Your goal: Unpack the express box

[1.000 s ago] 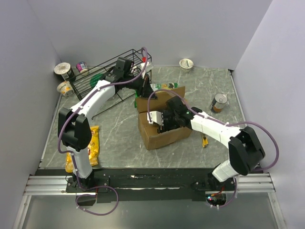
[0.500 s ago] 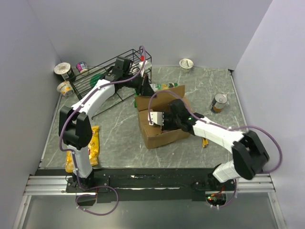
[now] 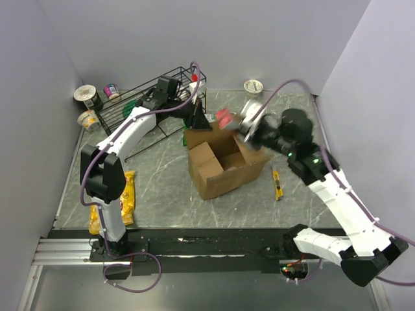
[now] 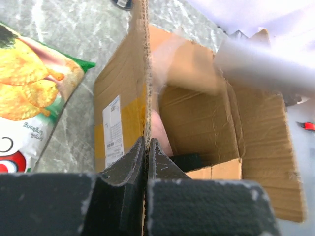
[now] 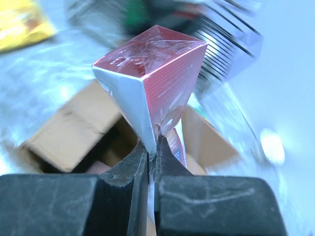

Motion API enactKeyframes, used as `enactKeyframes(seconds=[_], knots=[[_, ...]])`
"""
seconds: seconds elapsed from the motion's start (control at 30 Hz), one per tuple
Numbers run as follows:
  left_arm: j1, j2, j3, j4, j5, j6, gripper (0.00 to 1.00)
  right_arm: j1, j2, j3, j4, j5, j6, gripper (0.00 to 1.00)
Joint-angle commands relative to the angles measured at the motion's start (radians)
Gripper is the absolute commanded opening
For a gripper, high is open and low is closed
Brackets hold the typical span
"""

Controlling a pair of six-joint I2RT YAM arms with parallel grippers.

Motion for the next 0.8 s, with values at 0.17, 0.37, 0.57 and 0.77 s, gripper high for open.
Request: enactKeyframes(seconds=[0.17,0.37,0.57,0.77], knots=[[0.003,-0.095,0.051,-0.045,-0.074,0.071,0.01,-0.343,-0.016,0.083,-0.011,0.327,0.256,0.00],[-0.018,-0.229,0.005,0.043,-0.124,0.128,0.01,-0.355,0.047,-0.167,-0.015,0.321,0.268,0.00],[-0.115,-0.299,0.025,-0.028,-0.234,0.294,0.01,-0.355,0.104,-0.221,-0.008,0.259,0.289,0.58],[-0.167,-0.345,-0.097,0.017,-0.291,0.300,0.01,-0.354,0.044,-0.104,-0.029,0.093,0.276,0.66]])
